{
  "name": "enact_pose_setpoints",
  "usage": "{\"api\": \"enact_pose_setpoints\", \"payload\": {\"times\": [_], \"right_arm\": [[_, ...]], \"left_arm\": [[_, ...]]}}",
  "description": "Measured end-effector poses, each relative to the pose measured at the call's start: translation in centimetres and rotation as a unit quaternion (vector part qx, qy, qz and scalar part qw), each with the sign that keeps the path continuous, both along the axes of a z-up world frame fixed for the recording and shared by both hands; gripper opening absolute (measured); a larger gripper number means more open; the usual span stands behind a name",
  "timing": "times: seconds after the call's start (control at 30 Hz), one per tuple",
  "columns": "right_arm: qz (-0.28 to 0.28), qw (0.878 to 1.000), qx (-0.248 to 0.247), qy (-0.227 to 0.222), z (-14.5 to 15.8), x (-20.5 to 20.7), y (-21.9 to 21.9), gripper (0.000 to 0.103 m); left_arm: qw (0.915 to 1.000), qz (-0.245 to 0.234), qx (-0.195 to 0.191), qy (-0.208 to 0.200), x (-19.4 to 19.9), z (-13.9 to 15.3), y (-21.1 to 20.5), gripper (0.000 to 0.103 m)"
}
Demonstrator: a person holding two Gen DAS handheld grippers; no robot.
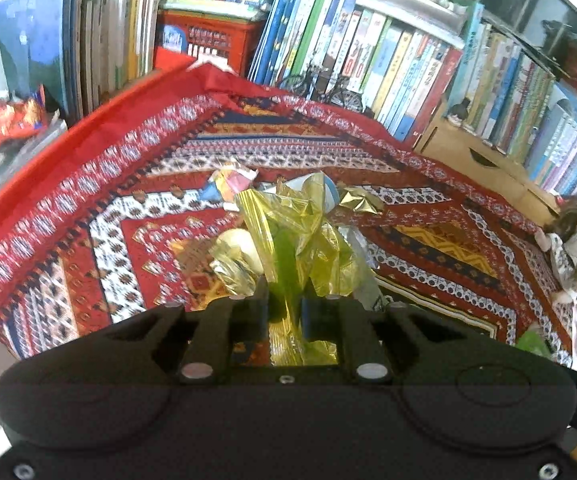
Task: Collect trash
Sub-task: 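Lift the yellow bag with the left tool while the right tool lifts the green wrapper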
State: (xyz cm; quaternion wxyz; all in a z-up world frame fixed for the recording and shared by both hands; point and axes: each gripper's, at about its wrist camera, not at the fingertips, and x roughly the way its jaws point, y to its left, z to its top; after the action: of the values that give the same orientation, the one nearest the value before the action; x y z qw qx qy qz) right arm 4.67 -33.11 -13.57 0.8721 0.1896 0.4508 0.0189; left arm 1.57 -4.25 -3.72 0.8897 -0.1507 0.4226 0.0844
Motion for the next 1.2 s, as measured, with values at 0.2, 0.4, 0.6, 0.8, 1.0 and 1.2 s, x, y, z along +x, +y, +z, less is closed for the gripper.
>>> {"api": "enact_pose_setpoints", "payload": {"times": [0.2, 0.4, 0.6, 0.8, 1.0, 1.2], "right_arm": [[-0.011, 1.000, -0.011, -0.004, 0.7, -2.3, 0.5, 0.060], [-0.012, 1.000, -0.010, -0.006, 1.2, -4.3, 1.6, 0.060], [-0.008, 1.000, -0.009, -0.018, 2.2, -6.0, 2.6, 0.060], [0.001, 0.999, -0.016, -0.028, 3.1, -7.7, 3.5, 0.060], [0.010, 0.999, -0.019, -0.037, 3.5, -9.5, 4.3, 0.060], [0.020, 0.999, -0.024, -0.035, 3.1, -11.7, 5.3, 0.060]], "left_arm": [[0.9999, 0.012, 0.002, -0.010, -2.4, 0.9, 2.0, 0.013], [0.9999, 0.015, -0.002, -0.007, -4.6, 0.8, 4.0, 0.013], [0.9999, 0.011, -0.005, -0.011, -6.4, 1.0, 4.6, 0.013], [0.9997, 0.011, -0.010, -0.020, -8.3, 1.3, 5.3, 0.013], [0.9997, 0.009, -0.012, -0.020, -10.3, 1.2, 5.9, 0.013], [0.9998, 0.006, -0.011, -0.014, -12.8, 0.3, 6.5, 0.014]]}}
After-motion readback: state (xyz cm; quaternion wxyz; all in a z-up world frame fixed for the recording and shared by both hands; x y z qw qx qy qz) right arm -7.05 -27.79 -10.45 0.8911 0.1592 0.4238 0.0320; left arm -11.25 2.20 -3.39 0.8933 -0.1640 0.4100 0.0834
